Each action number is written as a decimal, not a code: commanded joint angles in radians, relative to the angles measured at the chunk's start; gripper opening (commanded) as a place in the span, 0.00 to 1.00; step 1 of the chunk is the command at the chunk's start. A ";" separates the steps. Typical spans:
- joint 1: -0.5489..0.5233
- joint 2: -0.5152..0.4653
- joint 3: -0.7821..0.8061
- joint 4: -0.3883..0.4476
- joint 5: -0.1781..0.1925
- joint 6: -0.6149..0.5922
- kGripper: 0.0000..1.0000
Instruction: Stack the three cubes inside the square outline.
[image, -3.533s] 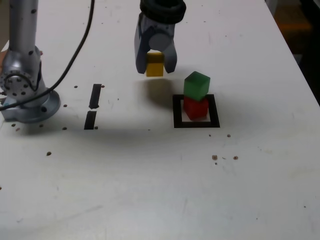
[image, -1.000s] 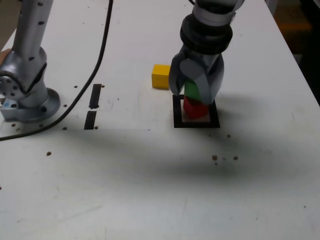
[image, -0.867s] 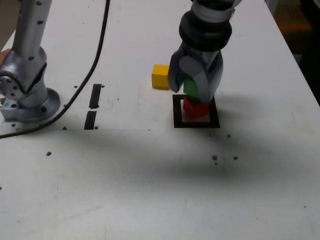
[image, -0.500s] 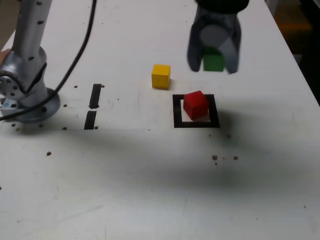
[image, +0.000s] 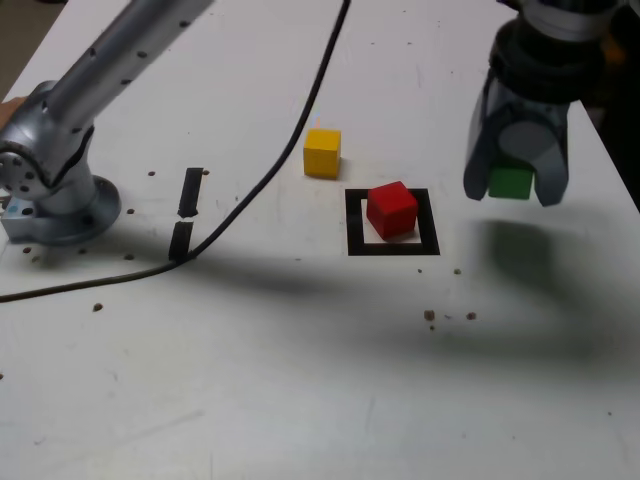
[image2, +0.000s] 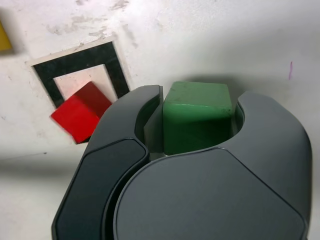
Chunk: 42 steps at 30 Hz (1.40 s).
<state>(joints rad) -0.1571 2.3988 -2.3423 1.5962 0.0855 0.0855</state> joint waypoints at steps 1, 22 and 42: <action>0.002 0.023 -0.013 0.017 -0.003 -0.009 0.15; 0.017 0.088 -0.021 0.039 -0.033 -0.023 0.69; 0.086 -0.620 0.621 0.024 0.082 -0.118 0.99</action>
<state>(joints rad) -0.0756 2.1287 -1.8410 1.6098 0.1657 -0.0349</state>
